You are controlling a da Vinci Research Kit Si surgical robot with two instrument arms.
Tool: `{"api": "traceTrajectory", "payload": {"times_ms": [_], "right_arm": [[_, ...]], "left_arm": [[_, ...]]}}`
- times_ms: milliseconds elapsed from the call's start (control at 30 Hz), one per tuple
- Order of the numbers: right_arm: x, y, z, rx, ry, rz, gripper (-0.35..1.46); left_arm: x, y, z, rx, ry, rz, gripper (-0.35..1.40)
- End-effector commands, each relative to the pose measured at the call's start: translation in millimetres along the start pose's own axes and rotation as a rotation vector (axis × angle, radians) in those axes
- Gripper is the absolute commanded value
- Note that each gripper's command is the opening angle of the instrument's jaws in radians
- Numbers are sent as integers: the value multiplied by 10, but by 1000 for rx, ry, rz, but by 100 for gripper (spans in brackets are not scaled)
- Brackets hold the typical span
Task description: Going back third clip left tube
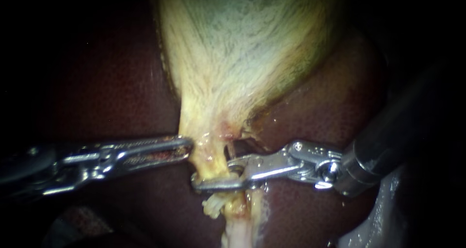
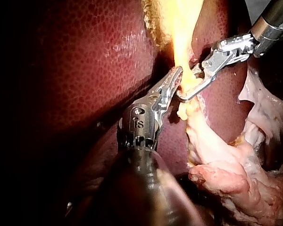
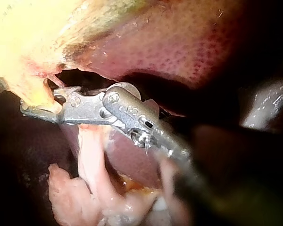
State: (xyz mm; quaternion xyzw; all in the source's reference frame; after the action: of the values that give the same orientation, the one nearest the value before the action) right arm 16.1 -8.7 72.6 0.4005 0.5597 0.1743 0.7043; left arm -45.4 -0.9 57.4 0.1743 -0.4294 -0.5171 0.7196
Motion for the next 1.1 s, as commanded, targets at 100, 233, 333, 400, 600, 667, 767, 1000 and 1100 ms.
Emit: {"api": "traceTrajectory", "payload": {"times_ms": [100,233,333,400,600,667,767,1000,1100], "right_arm": [[0,0,0,-1,-1,0,-35],[-1,0,2,-1,-1,-47,-17],[1,3,5,-6,-2,-153,20],[2,5,8,-14,-1,-212,38],[1,10,6,-31,-1,-312,49],[0,12,3,-31,-2,-336,51],[-3,12,-4,-31,-2,-348,52],[-13,1,-31,-29,-3,-358,52],[-19,-8,-50,-35,-2,-372,52]], "left_arm": [[0,0,0,0,0,0,-35],[0,-1,0,0,0,0,-35],[0,-1,0,-1,0,0,-35],[0,-1,0,-1,0,0,-35],[0,-2,-1,-1,0,0,-35],[0,-2,-2,0,0,0,-35],[0,-2,-3,0,0,0,-35],[0,-3,-3,0,0,0,-35],[0,-3,-3,0,0,0,-35]]}}
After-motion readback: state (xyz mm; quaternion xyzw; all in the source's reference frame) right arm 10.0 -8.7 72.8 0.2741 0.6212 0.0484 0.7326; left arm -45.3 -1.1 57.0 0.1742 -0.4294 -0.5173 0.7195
